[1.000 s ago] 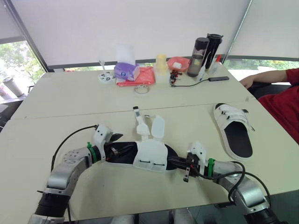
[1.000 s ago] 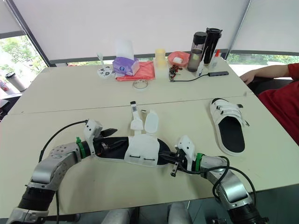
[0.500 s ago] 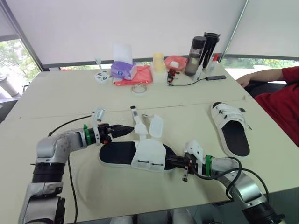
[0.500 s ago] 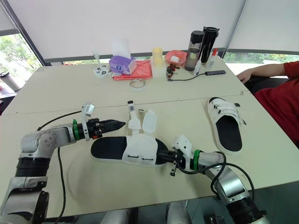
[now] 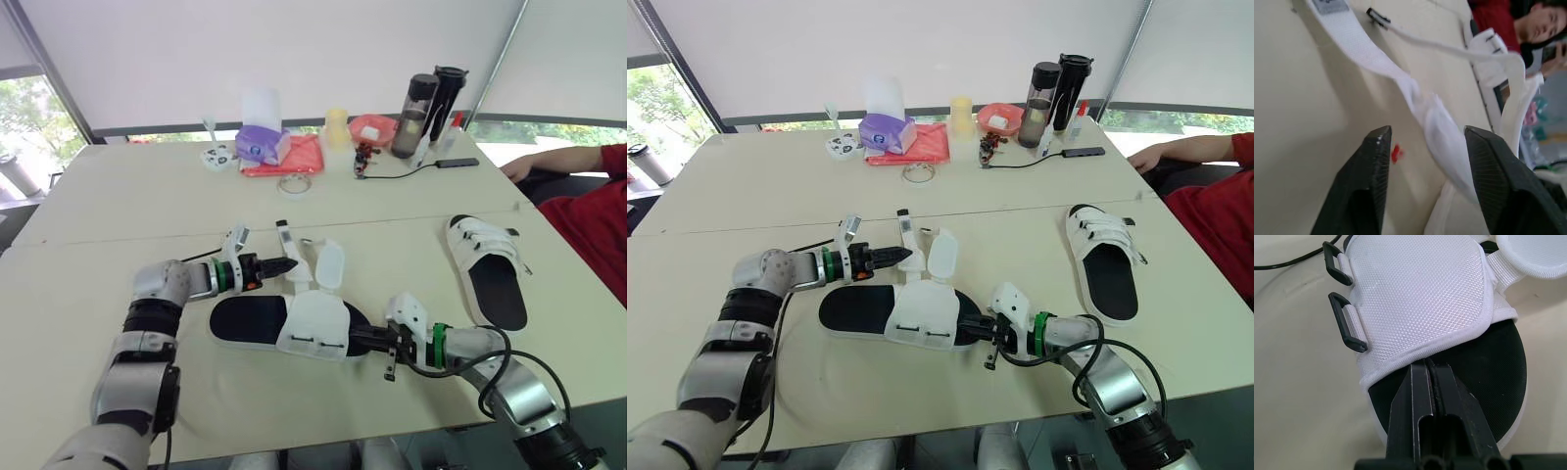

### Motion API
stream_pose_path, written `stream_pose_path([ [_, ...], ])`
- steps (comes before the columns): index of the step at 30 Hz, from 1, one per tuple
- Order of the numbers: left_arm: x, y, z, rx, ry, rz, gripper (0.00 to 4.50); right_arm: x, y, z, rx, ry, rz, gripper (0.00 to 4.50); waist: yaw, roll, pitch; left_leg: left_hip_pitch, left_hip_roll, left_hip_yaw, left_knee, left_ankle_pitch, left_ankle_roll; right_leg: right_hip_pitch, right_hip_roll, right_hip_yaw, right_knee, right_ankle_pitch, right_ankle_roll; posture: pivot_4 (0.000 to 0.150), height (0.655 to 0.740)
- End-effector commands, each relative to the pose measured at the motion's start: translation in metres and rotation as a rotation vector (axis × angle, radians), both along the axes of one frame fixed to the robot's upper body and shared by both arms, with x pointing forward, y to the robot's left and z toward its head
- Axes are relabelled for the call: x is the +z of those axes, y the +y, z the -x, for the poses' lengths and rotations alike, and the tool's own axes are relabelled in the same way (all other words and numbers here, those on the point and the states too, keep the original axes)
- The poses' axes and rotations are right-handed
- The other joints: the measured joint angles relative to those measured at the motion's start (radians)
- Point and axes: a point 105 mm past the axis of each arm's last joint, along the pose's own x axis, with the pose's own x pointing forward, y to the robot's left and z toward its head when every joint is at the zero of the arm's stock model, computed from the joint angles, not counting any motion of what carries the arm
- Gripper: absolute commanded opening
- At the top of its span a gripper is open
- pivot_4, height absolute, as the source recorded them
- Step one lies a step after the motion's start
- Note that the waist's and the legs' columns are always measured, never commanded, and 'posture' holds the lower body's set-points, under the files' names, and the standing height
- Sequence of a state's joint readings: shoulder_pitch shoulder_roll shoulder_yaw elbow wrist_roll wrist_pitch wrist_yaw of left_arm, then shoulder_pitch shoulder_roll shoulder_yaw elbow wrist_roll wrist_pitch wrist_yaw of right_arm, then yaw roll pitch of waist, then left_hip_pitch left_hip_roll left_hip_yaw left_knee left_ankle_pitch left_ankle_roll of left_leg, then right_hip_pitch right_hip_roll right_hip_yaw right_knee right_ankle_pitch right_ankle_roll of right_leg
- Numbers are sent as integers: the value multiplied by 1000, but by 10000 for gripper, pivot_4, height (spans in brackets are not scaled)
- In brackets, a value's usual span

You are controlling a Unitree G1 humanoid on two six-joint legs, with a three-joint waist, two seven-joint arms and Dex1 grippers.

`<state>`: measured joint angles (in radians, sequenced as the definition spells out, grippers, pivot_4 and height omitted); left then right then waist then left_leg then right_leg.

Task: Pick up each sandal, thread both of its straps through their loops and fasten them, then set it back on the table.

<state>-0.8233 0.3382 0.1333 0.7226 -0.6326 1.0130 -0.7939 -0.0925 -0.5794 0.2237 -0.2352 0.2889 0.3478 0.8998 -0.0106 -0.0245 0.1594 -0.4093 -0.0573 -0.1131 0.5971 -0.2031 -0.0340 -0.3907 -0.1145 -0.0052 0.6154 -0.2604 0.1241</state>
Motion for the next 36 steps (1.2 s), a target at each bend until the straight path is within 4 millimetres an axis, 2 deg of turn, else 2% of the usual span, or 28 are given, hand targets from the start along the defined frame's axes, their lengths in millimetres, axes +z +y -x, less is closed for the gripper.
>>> stream_pose_path([
  [1, 14, -1, -17, 64, -18, 78, 22966, -21, -6, 4, -34, 76, 77, 0, -2, -1, 1, 0, 0, 0, 0, 0, 0, 0, 0, 0, 0, 0, 1, 1500, 7400],
  [8, 13, -9, -30, 120, -16, 107, 22966, -21, -5, 2, -41, 69, 80, 0, -3, -3, 3, 0, 0, 1, -1, 1, 2, -1, 1, 0, 0, 2, 6, 1500, 7400],
  [11, 13, -9, -35, 142, -46, 102, 13812, -21, -6, 1, -46, 64, 82, 0, -3, -3, 4, 0, 0, 1, -1, 1, 2, -1, 1, 0, 0, 2, 7, 1500, 7400],
  [14, 17, -7, -38, 155, -75, 110, 491, -21, -6, 1, -48, 64, 80, 0, -2, -3, 4, 0, 0, 1, -1, 1, 2, 0, 1, 0, 0, 2, 7, 1500, 7400],
  [16, 20, -6, -40, 165, -95, 111, 491, -22, -6, 1, -48, 64, 81, 0, -3, -3, 4, 0, 0, 1, -1, 1, 1, 0, 1, 0, 0, 2, 7, 1500, 7400],
  [19, 36, -3, -43, 148, -241, 53, 491, -22, -7, 2, -46, 63, 86, 0, -3, -3, 4, 0, 0, 1, -1, 1, 0, 0, 1, 0, 0, 2, 7, 1500, 7400],
  [23, 56, -7, -39, 76, -590, -149, 491, -22, -10, 1, -48, 56, 95, 0, -3, -3, 5, 0, 0, 1, -1, 2, -1, 0, 1, 0, 0, 4, 4, 1500, 7400],
  [25, 76, -14, -21, -22, -919, -298, 491, -23, -13, 1, -48, 53, 106, 0, -4, -2, 5, 0, 1, 1, -1, 1, -3, 0, 1, 0, 0, 5, 3, 1500, 7400],
  [26, 80, -20, -4, -126, -1093, -390, 491, -24, -14, 1, -49, 52, 109, 0, -6, -2, 5, 0, 1, 1, -1, 1, -3, -1, 1, 1, 0, 5, 2, 1500, 7400],
  [28, 75, -29, 22, -284, -1302, -503, 491, -24, -16, 0, -48, 50, 113, 0, -1, -1, 5, 0, 1, 3, -3, 1, -4, -1, 0, 2, -1, 4, 1, 1500, 7400],
  [32, 50, -23, 64, -543, -1770, -698, 491, -25, -17, -1, -49, 45, 115, 0, 6, 1, 4, 0, 0, 3, -2, 1, -5, 0, -2, 2, -2, 3, -3, 1500, 7400],
  [35, 49, -13, 75, -541, -2057, -734, 491, -26, -18, -3, -53, 41, 113, 0, 12, 1, 5, 0, 1, 4, -2, 1, -5, 0, -4, 2, -3, 3, -3, 1500, 7400],
  [36, 52, -10, 82, -551, -2213, -740, 491, -26, -18, -3, -55, 40, 113, 0, 16, 0, 5, 0, 1, 4, -2, 1, -5, 0, -4, 2, -3, 3, -3, 1500, 7400],
])
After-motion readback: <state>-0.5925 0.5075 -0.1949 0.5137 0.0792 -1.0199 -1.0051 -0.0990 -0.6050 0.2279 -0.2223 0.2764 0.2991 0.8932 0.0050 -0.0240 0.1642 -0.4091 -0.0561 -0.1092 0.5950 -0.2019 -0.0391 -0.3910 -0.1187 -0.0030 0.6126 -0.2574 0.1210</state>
